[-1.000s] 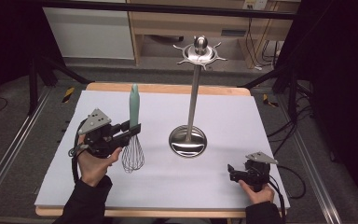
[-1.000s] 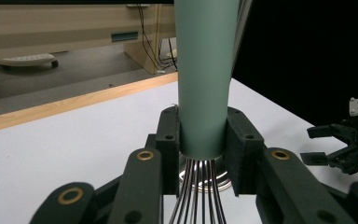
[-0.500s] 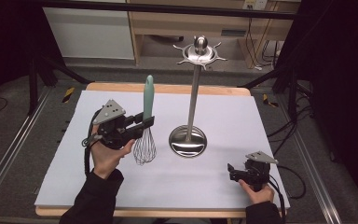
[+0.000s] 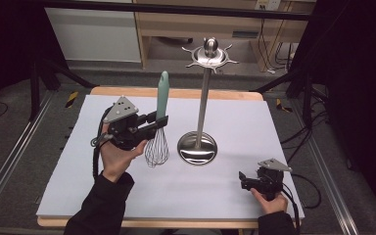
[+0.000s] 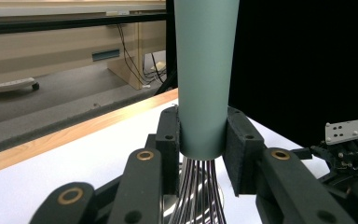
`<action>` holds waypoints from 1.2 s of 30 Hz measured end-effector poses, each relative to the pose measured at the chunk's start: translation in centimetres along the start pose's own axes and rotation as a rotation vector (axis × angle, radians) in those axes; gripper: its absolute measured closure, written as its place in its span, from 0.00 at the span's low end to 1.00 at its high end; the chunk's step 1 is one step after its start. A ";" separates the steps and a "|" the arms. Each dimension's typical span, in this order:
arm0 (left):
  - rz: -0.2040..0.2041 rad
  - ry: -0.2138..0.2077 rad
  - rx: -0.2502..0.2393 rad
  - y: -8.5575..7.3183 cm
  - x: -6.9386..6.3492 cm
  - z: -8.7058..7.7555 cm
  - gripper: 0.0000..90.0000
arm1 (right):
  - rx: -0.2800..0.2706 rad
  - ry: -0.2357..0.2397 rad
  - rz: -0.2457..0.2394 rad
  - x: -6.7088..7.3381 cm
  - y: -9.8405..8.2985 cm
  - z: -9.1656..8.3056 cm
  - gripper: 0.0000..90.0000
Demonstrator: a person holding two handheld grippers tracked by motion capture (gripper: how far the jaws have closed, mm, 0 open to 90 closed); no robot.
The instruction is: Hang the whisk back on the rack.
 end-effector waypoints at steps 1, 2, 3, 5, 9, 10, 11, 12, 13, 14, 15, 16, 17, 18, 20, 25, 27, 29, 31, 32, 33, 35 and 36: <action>0.001 -0.003 -0.003 0.1 -0.1 0.2 0.76 | 0.001 -0.005 0.001 0.0 0.0 0.0 0.08; 0.001 -0.005 -0.004 0.2 -0.1 0.3 0.76 | 0.001 -0.005 0.001 0.0 0.0 0.0 0.08; 0.001 -0.005 -0.004 0.2 -0.1 0.3 0.76 | 0.001 -0.005 0.001 0.0 0.0 0.0 0.08; 0.000 -0.005 -0.002 0.3 -0.1 0.5 0.76 | 0.003 -0.006 0.003 0.0 0.0 0.0 0.08; -0.002 -0.006 -0.005 0.4 0.0 0.8 0.76 | 0.001 -0.004 0.003 0.0 0.0 0.0 0.08; -0.003 -0.006 -0.005 0.5 0.0 0.8 0.76 | 0.000 -0.004 0.002 0.0 0.0 0.0 0.08; -0.003 -0.007 -0.007 0.5 0.0 0.9 0.76 | 0.002 -0.005 0.003 -0.1 0.0 0.0 0.08; -0.004 -0.007 -0.008 0.6 -0.1 1.0 0.76 | 0.002 -0.005 0.003 -0.1 0.0 0.0 0.08; -0.004 -0.009 -0.009 0.6 -0.1 1.1 0.76 | 0.002 -0.005 0.003 0.0 0.0 0.0 0.08; -0.003 -0.010 -0.009 0.7 -0.1 1.1 0.76 | 0.001 -0.004 0.003 0.0 0.0 0.0 0.08; -0.002 -0.010 -0.011 0.8 -0.1 1.3 0.76 | 0.000 -0.004 0.002 -0.1 0.0 0.0 0.08; -0.002 -0.010 -0.011 0.8 -0.1 1.3 0.76 | 0.000 -0.004 0.002 -0.1 0.0 0.0 0.08; -0.003 -0.011 -0.011 0.9 -0.2 1.4 0.76 | 0.002 -0.004 0.003 0.0 0.0 0.0 0.08; -0.003 -0.012 -0.011 0.9 -0.2 1.4 0.76 | 0.002 -0.005 0.003 0.0 0.0 0.0 0.08; 0.001 -0.012 -0.011 1.1 -0.3 1.7 0.76 | 0.002 -0.005 0.003 -0.1 0.0 0.0 0.08; 0.004 -0.013 -0.009 1.3 -0.3 2.0 0.76 | 0.001 -0.004 0.002 -0.1 0.0 0.0 0.08; 0.003 -0.012 -0.008 1.4 -0.3 2.1 0.76 | 0.001 -0.005 0.002 -0.1 0.0 0.0 0.08; 0.004 -0.010 -0.006 1.5 -0.3 2.2 0.76 | 0.002 -0.004 0.002 -0.1 0.0 0.0 0.08; 0.008 -0.010 -0.002 1.6 -0.3 2.3 0.76 | 0.002 -0.004 0.002 -0.1 0.0 0.0 0.08; 0.008 -0.009 0.001 1.6 -0.2 2.5 0.76 | 0.001 -0.005 0.000 -0.1 0.0 0.0 0.08; 0.008 -0.009 0.001 1.6 -0.2 2.5 0.76 | 0.000 -0.004 0.000 -0.1 0.0 0.0 0.08; 0.008 -0.011 0.003 1.7 -0.2 2.6 0.76 | 0.001 -0.004 0.002 -0.1 0.0 0.0 0.08; 0.009 -0.014 0.004 1.7 -0.2 2.7 0.76 | 0.002 -0.004 0.001 -0.1 0.0 0.0 0.08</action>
Point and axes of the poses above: each handheld gripper's, and its own axes: z roughly forward along the jaws, y roughly out of its top, x roughly to its left, the point moved 5 cm from there along z, roughly forward along the jaws, and after that the axes turned 13 degrees about -x, right-handed, at the moved point
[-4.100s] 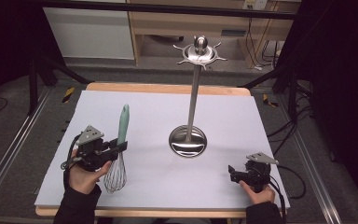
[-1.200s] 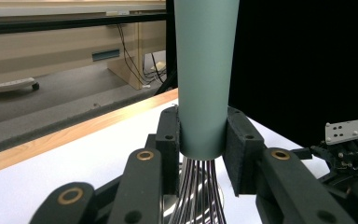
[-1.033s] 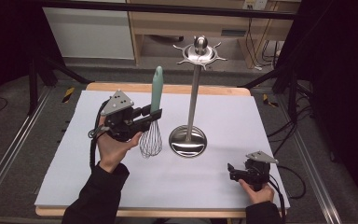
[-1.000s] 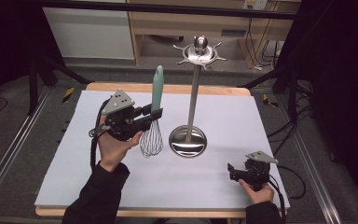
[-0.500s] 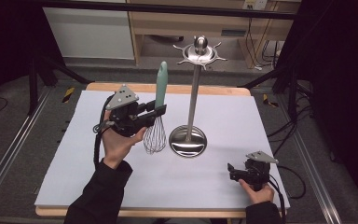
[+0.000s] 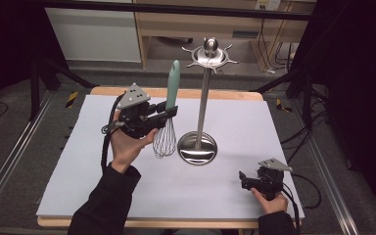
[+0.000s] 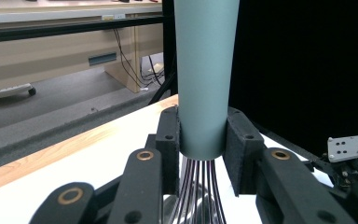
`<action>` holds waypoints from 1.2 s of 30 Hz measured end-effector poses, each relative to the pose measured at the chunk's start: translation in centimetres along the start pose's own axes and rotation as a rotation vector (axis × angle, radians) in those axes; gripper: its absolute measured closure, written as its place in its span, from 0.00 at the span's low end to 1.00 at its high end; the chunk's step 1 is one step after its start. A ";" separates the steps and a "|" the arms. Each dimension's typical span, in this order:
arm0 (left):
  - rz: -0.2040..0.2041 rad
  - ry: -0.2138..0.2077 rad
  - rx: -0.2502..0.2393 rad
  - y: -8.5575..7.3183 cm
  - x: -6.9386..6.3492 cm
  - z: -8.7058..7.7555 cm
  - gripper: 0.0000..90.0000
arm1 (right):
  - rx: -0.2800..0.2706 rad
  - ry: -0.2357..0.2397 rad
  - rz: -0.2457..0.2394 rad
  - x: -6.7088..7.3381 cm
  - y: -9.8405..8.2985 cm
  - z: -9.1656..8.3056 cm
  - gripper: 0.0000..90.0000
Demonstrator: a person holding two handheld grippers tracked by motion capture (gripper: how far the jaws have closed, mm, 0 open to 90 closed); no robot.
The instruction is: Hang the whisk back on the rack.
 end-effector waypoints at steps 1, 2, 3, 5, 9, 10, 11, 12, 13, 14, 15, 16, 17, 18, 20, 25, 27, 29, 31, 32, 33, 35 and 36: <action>-0.002 0.000 -0.002 0.0 0.0 0.1 0.76 | 0.000 0.000 0.000 0.0 0.0 0.0 0.08; 0.004 -0.001 -0.003 0.1 -0.1 0.2 0.76 | 0.000 0.000 0.000 0.0 0.0 0.0 0.08; 0.006 -0.001 0.000 0.1 -0.1 0.3 0.76 | -0.001 0.000 -0.001 0.0 0.0 0.0 0.08; 0.008 -0.001 0.003 0.1 -0.1 0.4 0.76 | -0.002 0.000 -0.002 0.0 0.0 0.0 0.08; 0.015 -0.003 0.006 0.2 -0.2 0.5 0.76 | 0.000 0.000 0.000 0.0 0.0 0.0 0.08; 0.017 -0.003 0.007 0.2 -0.3 0.5 0.76 | 0.000 0.001 0.000 0.0 0.0 0.0 0.08; 0.017 -0.001 0.010 0.2 -0.3 0.6 0.76 | 0.000 0.001 0.001 0.0 0.0 0.0 0.08; 0.020 0.000 0.013 0.2 -0.3 0.6 0.76 | 0.000 0.001 0.000 0.0 0.0 0.0 0.08; 0.022 0.001 0.016 0.2 -0.3 0.7 0.76 | -0.001 0.002 0.000 0.0 0.0 0.0 0.08; 0.019 0.002 0.015 0.3 -0.3 0.8 0.76 | -0.001 0.001 -0.001 0.0 0.0 0.0 0.08; 0.019 0.002 0.015 0.3 -0.3 0.8 0.76 | -0.001 0.002 0.001 0.0 0.0 0.0 0.08; 0.018 0.002 0.016 0.3 -0.2 0.8 0.76 | -0.001 0.002 0.001 0.0 0.0 0.0 0.08; 0.019 0.003 0.017 0.3 -0.2 0.9 0.76 | -0.002 0.002 -0.002 0.0 0.0 0.0 0.08; 0.019 0.003 0.017 0.3 -0.2 0.9 0.76 | -0.002 0.001 -0.002 0.0 0.0 0.0 0.08; 0.020 0.002 0.020 0.3 -0.2 1.0 0.76 | -0.001 0.002 -0.001 0.0 0.0 0.0 0.08; 0.024 -0.001 0.024 0.4 -0.4 1.2 0.76 | -0.003 0.002 -0.001 0.0 0.0 0.0 0.08; 0.027 0.000 0.027 0.4 -0.5 1.3 0.76 | -0.004 0.002 0.001 0.0 0.0 0.0 0.08; 0.030 -0.003 0.030 0.5 -0.5 1.4 0.76 | -0.004 0.002 0.001 0.0 0.0 0.0 0.08; 0.030 0.001 0.031 0.5 -0.6 1.5 0.76 | -0.004 0.003 0.002 0.0 0.0 0.0 0.08; 0.029 0.000 0.031 0.5 -0.6 1.6 0.76 | -0.004 0.003 0.002 0.0 0.0 0.0 0.08; 0.027 -0.001 0.032 0.5 -0.6 1.7 0.76 | -0.004 0.002 0.002 0.0 0.0 0.0 0.08; 0.027 -0.001 0.034 0.5 -0.6 1.8 0.76 | -0.004 0.002 0.002 0.0 0.0 0.0 0.08; 0.028 0.001 0.036 0.5 -0.6 1.9 0.76 | -0.005 0.003 0.002 0.0 0.0 0.0 0.08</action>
Point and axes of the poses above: each handheld gripper's, and its own axes: z roughly forward along the jaws, y roughly out of its top, x roughly to its left, the point moved 5 cm from there along z, roughly forward along the jaws, and after that the axes turned 13 degrees about -x, right-handed, at the moved point
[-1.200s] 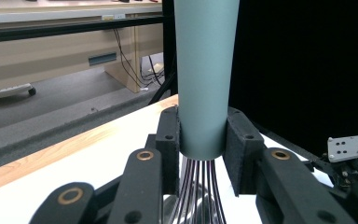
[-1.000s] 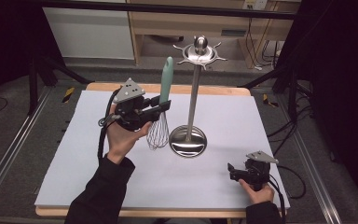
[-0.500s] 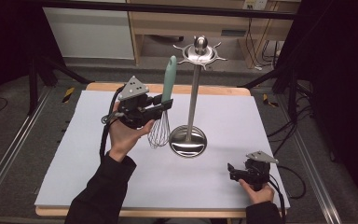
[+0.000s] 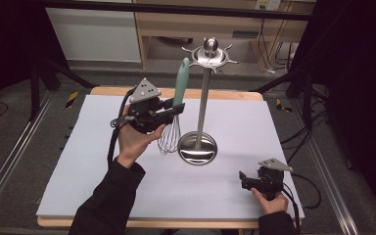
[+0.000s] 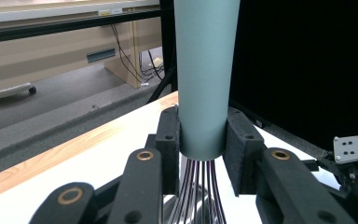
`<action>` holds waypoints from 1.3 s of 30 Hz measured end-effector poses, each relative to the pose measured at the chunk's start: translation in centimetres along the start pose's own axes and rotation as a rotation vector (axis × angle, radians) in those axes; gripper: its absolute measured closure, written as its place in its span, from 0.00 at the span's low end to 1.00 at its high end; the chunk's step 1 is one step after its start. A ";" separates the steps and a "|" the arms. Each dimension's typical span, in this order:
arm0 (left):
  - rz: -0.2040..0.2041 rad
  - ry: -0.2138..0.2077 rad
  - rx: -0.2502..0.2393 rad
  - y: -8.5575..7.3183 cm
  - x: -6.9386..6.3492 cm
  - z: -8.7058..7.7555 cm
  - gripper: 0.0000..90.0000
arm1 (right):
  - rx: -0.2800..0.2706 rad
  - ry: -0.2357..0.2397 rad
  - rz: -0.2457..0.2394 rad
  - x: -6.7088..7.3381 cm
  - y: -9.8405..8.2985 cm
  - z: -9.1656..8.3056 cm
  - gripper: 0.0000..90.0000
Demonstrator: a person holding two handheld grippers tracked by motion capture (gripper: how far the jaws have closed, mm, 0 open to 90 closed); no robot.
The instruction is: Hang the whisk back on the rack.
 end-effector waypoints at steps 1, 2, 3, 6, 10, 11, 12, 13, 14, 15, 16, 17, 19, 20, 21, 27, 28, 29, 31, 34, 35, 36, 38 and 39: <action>0.001 -0.001 0.002 0.0 0.0 0.1 0.76 | 0.000 0.000 0.000 0.0 0.0 0.0 0.08; 0.000 -0.001 0.004 0.0 0.0 0.2 0.76 | 0.001 0.000 0.001 0.0 0.0 0.0 0.08; 0.000 -0.001 0.006 -0.1 0.0 0.2 0.76 | 0.001 0.001 0.003 0.0 0.0 0.0 0.08; 0.000 -0.001 0.009 -0.1 0.0 0.5 0.76 | 0.000 0.001 0.003 0.0 0.0 0.0 0.08; 0.003 -0.002 0.012 0.0 -0.1 0.7 0.76 | 0.000 0.001 0.002 0.0 0.0 0.0 0.08; 0.002 -0.002 0.012 0.0 -0.1 0.8 0.76 | 0.000 0.001 0.002 0.0 0.0 0.0 0.08; 0.002 -0.002 0.013 0.0 -0.1 0.9 0.76 | 0.001 0.000 0.002 0.0 0.0 0.0 0.08; 0.002 -0.002 0.014 0.0 -0.2 1.0 0.76 | 0.001 0.001 0.001 0.0 0.0 0.0 0.08; 0.004 -0.002 0.016 0.0 -0.2 1.0 0.76 | 0.001 0.000 0.003 0.0 0.0 0.0 0.08; 0.003 -0.002 0.016 0.0 -0.2 1.1 0.76 | 0.000 0.001 0.003 0.0 0.0 0.0 0.08; 0.002 -0.001 0.016 0.1 -0.2 1.2 0.76 | 0.000 0.001 0.003 0.0 0.0 0.0 0.08; 0.002 -0.001 0.016 0.1 -0.2 1.2 0.76 | 0.000 0.001 0.003 0.0 0.0 0.0 0.08; 0.002 -0.002 0.019 0.1 -0.3 1.3 0.76 | -0.001 0.001 0.003 0.0 0.0 0.0 0.08; 0.004 -0.003 0.019 0.1 -0.3 1.4 0.76 | -0.001 0.001 0.003 0.0 0.0 0.0 0.08; 0.003 -0.002 0.020 0.1 -0.3 1.5 0.76 | 0.000 0.001 0.003 0.0 0.0 0.0 0.08; 0.000 -0.002 0.021 0.0 -0.3 1.9 0.76 | -0.001 0.002 0.004 0.0 0.0 0.0 0.08; 0.002 -0.001 0.022 -0.1 -0.3 1.9 0.76 | -0.001 0.002 0.004 0.0 0.0 0.0 0.08; 0.000 -0.001 0.023 -0.1 -0.3 2.0 0.76 | -0.001 0.002 0.005 0.0 0.0 0.0 0.08; 0.000 0.001 0.026 -0.2 -0.3 2.2 0.76 | -0.001 0.002 0.005 0.0 0.0 0.0 0.08; 0.003 0.002 0.026 -0.3 -0.2 2.4 0.76 | -0.001 0.002 0.005 0.0 0.0 0.0 0.08; 0.003 0.004 0.024 -0.4 -0.2 2.5 0.76 | -0.001 0.003 0.005 0.0 0.0 0.0 0.08; 0.003 0.005 0.025 -0.4 -0.2 2.6 0.76 | -0.001 0.003 0.005 0.0 0.0 0.0 0.08; 0.003 0.006 0.023 -0.5 -0.2 2.8 0.76 | 0.000 0.003 0.005 0.0 0.0 0.0 0.08; 0.006 0.008 0.020 -0.6 -0.2 2.9 0.76 | -0.002 0.003 0.005 0.0 0.0 0.0 0.08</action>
Point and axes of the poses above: each handheld gripper's, and its own axes: z roughly forward along the jaws, y roughly out of its top, x roughly to its left, the point moved 5 cm from there along z, roughly forward along the jaws, and after that the axes turned 13 degrees about -x, right-handed, at the moved point
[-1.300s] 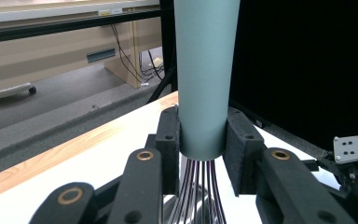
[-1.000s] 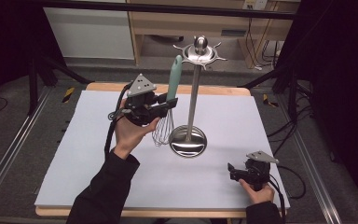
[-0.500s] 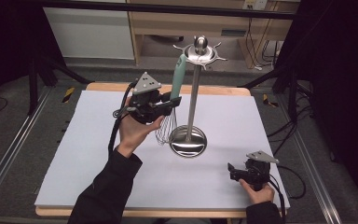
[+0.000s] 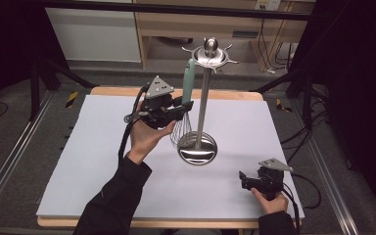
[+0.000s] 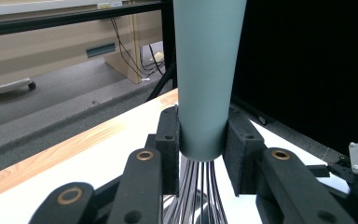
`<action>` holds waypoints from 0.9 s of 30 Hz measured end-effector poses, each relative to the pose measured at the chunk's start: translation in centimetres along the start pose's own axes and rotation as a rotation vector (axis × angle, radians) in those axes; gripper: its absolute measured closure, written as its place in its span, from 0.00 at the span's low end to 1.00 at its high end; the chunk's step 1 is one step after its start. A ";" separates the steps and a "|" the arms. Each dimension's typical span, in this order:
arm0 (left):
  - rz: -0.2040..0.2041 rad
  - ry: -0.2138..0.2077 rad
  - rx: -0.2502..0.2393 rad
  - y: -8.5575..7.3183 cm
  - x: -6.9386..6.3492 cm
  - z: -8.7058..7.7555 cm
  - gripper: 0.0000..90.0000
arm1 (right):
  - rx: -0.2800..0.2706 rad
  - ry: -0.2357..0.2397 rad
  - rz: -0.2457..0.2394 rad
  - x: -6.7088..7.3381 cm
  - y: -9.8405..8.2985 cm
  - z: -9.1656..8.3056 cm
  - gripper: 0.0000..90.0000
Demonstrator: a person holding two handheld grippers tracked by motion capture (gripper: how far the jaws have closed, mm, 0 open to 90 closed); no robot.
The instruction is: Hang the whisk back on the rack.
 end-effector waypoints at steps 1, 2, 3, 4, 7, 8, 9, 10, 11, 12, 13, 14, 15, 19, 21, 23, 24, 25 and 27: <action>0.000 0.000 0.000 0.0 0.0 0.0 0.76 | 0.000 0.000 0.000 0.0 0.0 0.0 0.08; 0.001 0.001 -0.003 0.0 0.0 0.1 0.76 | 0.000 0.000 0.000 0.0 0.0 0.0 0.08; 0.002 0.001 -0.004 -0.1 0.0 0.2 0.76 | 0.000 0.000 0.000 0.0 0.0 0.0 0.08; 0.001 0.001 -0.007 -0.1 0.0 0.3 0.76 | 0.000 0.000 -0.001 0.0 0.0 0.0 0.08; 0.001 0.001 -0.011 -0.1 0.0 0.5 0.76 | -0.003 0.003 0.001 0.0 0.0 0.0 0.08; 0.005 0.003 -0.013 -0.1 0.0 0.5 0.76 | -0.001 0.003 0.000 0.0 0.0 0.0 0.08; 0.008 0.004 -0.014 -0.1 0.1 0.6 0.76 | 0.000 0.003 0.000 0.0 0.0 -0.1 0.08; 0.012 0.006 -0.017 -0.2 0.1 0.6 0.76 | -0.001 0.000 -0.004 0.0 0.0 0.0 0.08; 0.016 0.007 -0.019 -0.2 0.2 0.6 0.76 | 0.001 0.000 0.001 0.0 0.0 0.0 0.08; 0.018 0.008 -0.022 -0.2 0.2 0.7 0.76 | 0.003 0.000 -0.003 0.0 0.0 0.1 0.08; 0.018 0.007 -0.024 -0.2 0.2 0.7 0.76 | 0.003 0.000 -0.003 0.0 0.0 0.1 0.08; 0.017 0.006 -0.026 -0.2 0.2 0.7 0.76 | 0.005 0.000 -0.002 0.0 -0.1 0.1 0.08; 0.016 0.006 -0.029 -0.2 0.2 0.8 0.76 | 0.006 0.001 -0.002 0.0 -0.1 0.1 0.08; 0.029 0.012 -0.038 -0.3 0.3 1.0 0.76 | 0.006 -0.001 -0.003 0.0 -0.1 0.1 0.08; 0.034 0.010 -0.042 -0.4 0.3 1.0 0.76 | 0.007 0.004 -0.003 0.1 -0.1 0.1 0.08; 0.035 0.006 -0.046 -0.4 0.4 1.0 0.76 | 0.009 0.001 -0.004 0.1 -0.1 0.2 0.08; 0.035 0.006 -0.048 -0.4 0.4 1.0 0.76 | 0.008 0.000 -0.005 0.1 -0.1 0.2 0.08; 0.034 0.007 -0.050 -0.4 0.4 1.0 0.76 | 0.007 0.002 -0.006 0.1 -0.1 0.2 0.08; 0.030 0.011 -0.054 -0.4 0.4 1.0 0.75 | 0.009 0.002 -0.002 0.1 -0.1 0.1 0.08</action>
Point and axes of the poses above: each handheld gripper's, and its own axes: z roughly forward along the jaws, y roughly out of its top, x roughly to its left, the point moved 5 cm from there along z, roughly forward along the jaws, and after that the axes turned 13 degrees about -x, right-handed, at the moved point
